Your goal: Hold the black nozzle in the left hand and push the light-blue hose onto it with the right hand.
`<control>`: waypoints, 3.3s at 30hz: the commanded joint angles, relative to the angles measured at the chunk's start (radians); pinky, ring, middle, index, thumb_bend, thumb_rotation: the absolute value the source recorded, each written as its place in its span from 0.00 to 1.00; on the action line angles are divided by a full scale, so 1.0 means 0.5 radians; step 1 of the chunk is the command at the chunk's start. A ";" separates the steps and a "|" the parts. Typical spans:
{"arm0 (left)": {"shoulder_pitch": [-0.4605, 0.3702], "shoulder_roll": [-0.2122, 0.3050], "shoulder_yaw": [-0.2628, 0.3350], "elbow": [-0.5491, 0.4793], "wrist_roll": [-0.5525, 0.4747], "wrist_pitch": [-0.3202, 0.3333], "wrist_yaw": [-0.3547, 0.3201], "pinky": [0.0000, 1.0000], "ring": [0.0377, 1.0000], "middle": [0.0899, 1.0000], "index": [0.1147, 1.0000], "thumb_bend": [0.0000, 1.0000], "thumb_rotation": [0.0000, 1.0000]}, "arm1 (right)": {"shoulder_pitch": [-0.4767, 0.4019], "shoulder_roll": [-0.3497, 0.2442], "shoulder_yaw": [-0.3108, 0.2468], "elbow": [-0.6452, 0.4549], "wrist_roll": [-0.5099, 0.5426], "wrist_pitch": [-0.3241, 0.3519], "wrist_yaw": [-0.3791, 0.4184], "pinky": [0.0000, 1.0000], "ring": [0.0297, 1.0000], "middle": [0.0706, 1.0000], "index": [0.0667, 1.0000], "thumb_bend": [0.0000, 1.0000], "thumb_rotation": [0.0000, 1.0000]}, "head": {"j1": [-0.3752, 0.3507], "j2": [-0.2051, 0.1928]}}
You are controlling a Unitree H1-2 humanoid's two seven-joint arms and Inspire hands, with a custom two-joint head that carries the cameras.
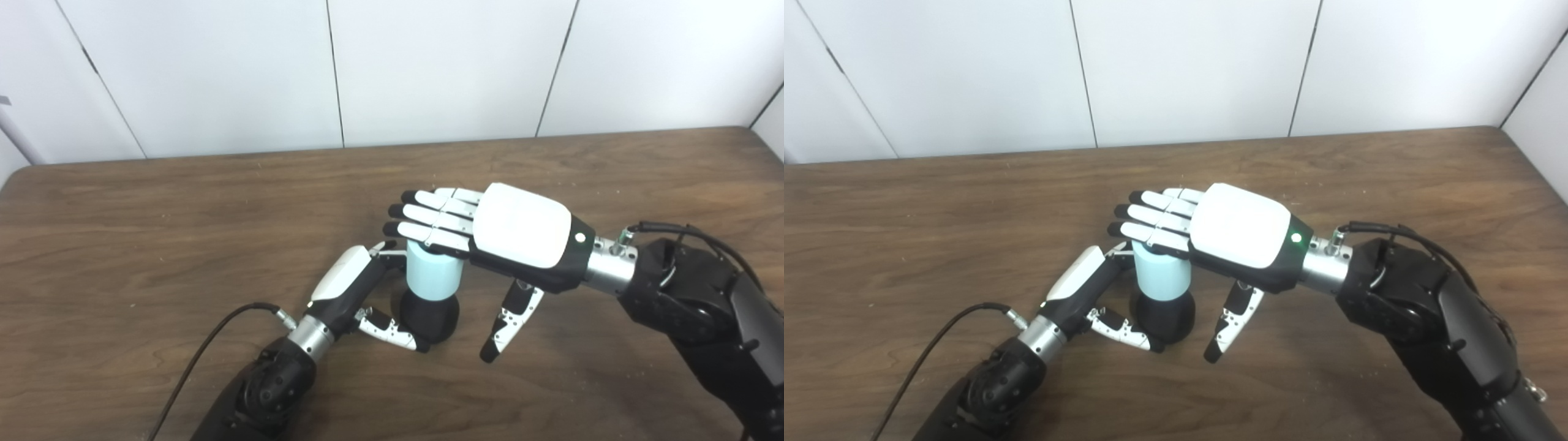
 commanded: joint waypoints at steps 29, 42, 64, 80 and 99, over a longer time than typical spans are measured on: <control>0.061 0.041 -0.047 0.017 0.054 0.117 -0.165 0.96 0.75 0.45 0.42 0.52 0.00 | -0.021 -0.036 0.008 0.013 0.017 -0.024 0.003 0.89 1.00 1.00 1.00 0.92 0.52 | 0.003 0.011; 0.064 0.040 -0.042 0.014 0.058 0.120 -0.171 0.96 0.75 0.45 0.42 0.52 0.00 | -0.005 -0.040 0.008 0.004 0.024 -0.022 0.011 0.88 1.00 1.00 1.00 0.93 0.51 | 0.001 0.019; 0.074 0.042 -0.044 -0.012 0.069 0.140 -0.176 0.96 0.73 0.45 0.42 0.52 0.00 | 0.043 -0.066 0.023 -0.044 0.026 -0.035 -0.003 0.88 1.00 1.00 1.00 0.94 0.49 | -0.002 0.029; 0.065 0.037 -0.044 -0.006 0.080 0.140 -0.176 0.96 0.68 0.45 0.42 0.52 0.00 | 0.006 -0.076 0.070 -0.044 0.023 -0.030 0.028 0.88 1.00 1.00 0.99 0.94 0.49 | 0.003 0.034; 0.077 0.028 -0.033 -0.048 0.079 0.190 -0.190 0.95 0.67 0.45 0.42 0.52 0.00 | -0.031 -0.099 0.126 -0.024 0.029 -0.033 0.031 0.86 0.99 1.00 0.95 0.94 0.49 | 0.002 0.040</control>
